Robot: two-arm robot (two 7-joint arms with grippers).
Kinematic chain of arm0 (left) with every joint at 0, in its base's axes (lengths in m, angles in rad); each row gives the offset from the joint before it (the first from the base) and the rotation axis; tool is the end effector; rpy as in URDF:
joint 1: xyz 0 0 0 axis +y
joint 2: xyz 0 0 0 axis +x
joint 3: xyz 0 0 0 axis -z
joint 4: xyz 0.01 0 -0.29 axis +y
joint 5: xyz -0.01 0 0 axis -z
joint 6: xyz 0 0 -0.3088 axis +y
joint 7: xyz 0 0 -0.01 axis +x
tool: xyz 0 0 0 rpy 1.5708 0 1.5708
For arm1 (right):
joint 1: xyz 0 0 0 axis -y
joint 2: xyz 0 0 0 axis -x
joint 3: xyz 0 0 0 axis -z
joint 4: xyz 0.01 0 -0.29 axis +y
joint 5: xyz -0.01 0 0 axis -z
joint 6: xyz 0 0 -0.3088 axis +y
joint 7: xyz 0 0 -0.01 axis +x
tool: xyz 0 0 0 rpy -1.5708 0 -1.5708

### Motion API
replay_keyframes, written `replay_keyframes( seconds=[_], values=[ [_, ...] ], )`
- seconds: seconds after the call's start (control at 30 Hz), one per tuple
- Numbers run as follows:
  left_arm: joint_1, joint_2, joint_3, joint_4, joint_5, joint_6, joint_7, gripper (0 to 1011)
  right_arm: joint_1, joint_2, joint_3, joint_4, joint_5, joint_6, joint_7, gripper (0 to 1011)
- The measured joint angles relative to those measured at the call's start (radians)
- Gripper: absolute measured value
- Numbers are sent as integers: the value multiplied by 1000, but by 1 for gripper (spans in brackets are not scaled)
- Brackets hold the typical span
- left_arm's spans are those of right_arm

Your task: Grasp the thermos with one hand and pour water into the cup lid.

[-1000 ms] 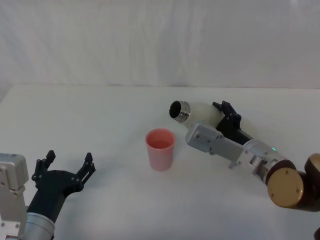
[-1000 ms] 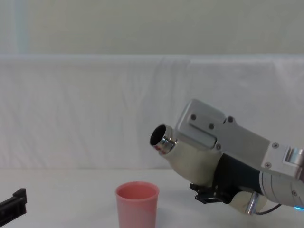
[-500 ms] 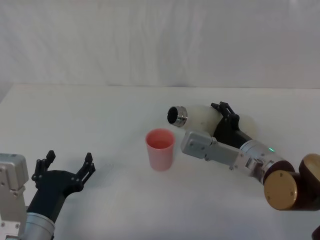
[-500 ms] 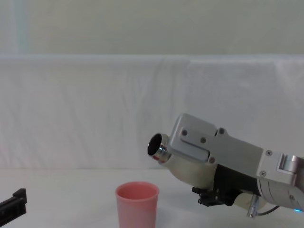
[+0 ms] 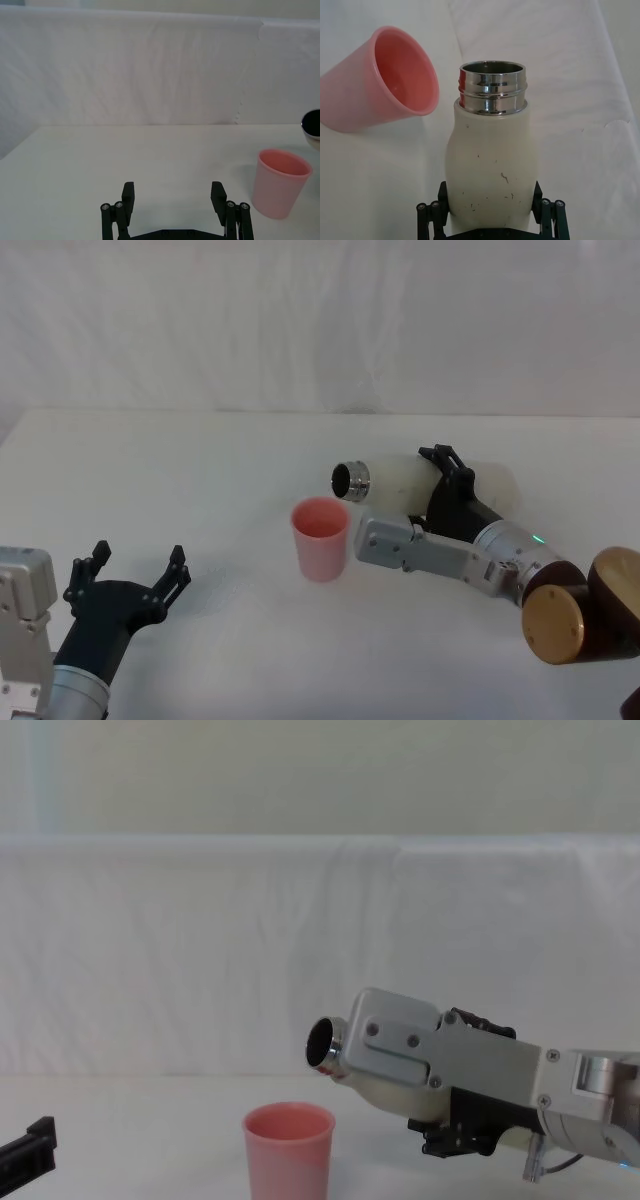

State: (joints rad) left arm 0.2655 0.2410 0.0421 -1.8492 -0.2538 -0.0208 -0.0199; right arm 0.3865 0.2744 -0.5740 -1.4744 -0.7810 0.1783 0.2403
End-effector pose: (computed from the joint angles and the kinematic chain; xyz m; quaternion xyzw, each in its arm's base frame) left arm 0.2530 0.0376 -0.2852 -0.0174 0.0064 0.6616 0.7496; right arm 0.3926 0.0795 -0.2366 -0.3673 -0.4296 -0.3950 0.7243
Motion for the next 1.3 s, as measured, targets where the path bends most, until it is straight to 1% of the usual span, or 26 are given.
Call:
replay_keyframes(
  seconds=[0.53,1.07,1.3],
  values=[
    [0,0,0,0,0,0,0,1001,22,-1,-23,13,-63,10,10,960],
    [0,0,0,0,0,0,0,1001,70,-11,-59,69,-125,14,19,960],
    [0,0,0,0,0,0,0,1001,79,-10,-70,77,-146,19,20,960]
  ],
)
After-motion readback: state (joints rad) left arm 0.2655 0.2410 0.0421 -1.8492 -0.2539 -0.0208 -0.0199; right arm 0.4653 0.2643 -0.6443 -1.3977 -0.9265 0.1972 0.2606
